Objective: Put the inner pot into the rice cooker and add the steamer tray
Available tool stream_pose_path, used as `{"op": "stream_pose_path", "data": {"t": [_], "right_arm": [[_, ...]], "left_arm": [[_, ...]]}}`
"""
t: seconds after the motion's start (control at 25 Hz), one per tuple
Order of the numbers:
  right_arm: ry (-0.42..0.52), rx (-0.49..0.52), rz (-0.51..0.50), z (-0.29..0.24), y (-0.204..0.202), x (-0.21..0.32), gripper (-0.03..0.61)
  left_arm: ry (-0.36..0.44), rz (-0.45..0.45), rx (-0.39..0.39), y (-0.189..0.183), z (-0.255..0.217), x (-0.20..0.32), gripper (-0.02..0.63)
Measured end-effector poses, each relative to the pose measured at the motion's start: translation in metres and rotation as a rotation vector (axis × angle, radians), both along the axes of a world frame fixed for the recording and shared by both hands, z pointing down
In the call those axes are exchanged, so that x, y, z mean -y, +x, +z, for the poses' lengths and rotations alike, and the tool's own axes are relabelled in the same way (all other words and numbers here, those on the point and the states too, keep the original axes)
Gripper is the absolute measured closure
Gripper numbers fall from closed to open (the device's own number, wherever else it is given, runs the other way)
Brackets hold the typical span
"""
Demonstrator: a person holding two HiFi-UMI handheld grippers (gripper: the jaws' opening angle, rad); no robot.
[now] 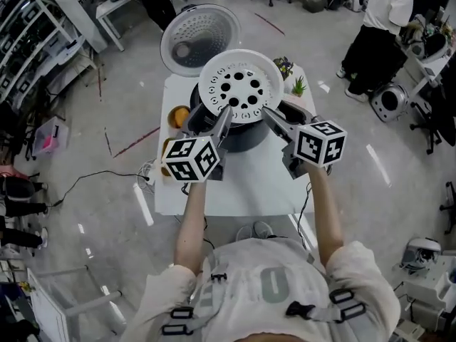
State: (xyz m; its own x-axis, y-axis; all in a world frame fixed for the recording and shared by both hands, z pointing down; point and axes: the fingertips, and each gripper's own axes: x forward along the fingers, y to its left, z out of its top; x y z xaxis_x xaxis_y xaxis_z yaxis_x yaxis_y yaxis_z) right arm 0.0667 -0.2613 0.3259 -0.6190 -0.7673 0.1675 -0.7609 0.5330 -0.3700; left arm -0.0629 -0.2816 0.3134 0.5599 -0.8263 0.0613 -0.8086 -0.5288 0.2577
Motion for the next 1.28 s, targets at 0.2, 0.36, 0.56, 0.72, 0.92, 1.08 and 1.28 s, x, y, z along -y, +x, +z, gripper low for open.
{"op": "stream_pose_path", "data": {"t": [0.2, 0.36, 0.56, 0.72, 0.92, 1.08, 1.28], "right_arm": [[-0.050, -0.056, -0.039, 0.023, -0.037, 0.022, 0.359], [-0.085, -0.110, -0.053, 0.042, -0.047, 0.033, 0.359], [-0.127, -0.147, -0.050, 0.055, -0.048, 0.047, 0.356], [-0.154, -0.159, -0.036, 0.064, -0.046, 0.049, 0.353], [-0.163, -0.215, -0.007, 0.074, -0.040, 0.048, 0.350], [-0.134, -0.273, 0.057, 0.074, -0.037, 0.049, 0.331], [-0.120, -0.364, 0.104, 0.087, -0.026, 0.047, 0.307]], "left_arm": [[-0.076, -0.048, 0.042, -0.037, 0.029, 0.018, 0.341], [-0.131, -0.064, 0.068, -0.048, 0.052, 0.028, 0.341], [-0.180, -0.064, 0.084, -0.049, 0.067, 0.041, 0.342], [-0.208, -0.053, 0.127, -0.045, 0.075, 0.045, 0.342], [-0.247, -0.055, 0.174, -0.040, 0.089, 0.043, 0.341], [-0.255, -0.086, 0.200, -0.046, 0.093, 0.044, 0.341], [-0.265, -0.097, 0.218, -0.052, 0.100, 0.041, 0.341]]}}
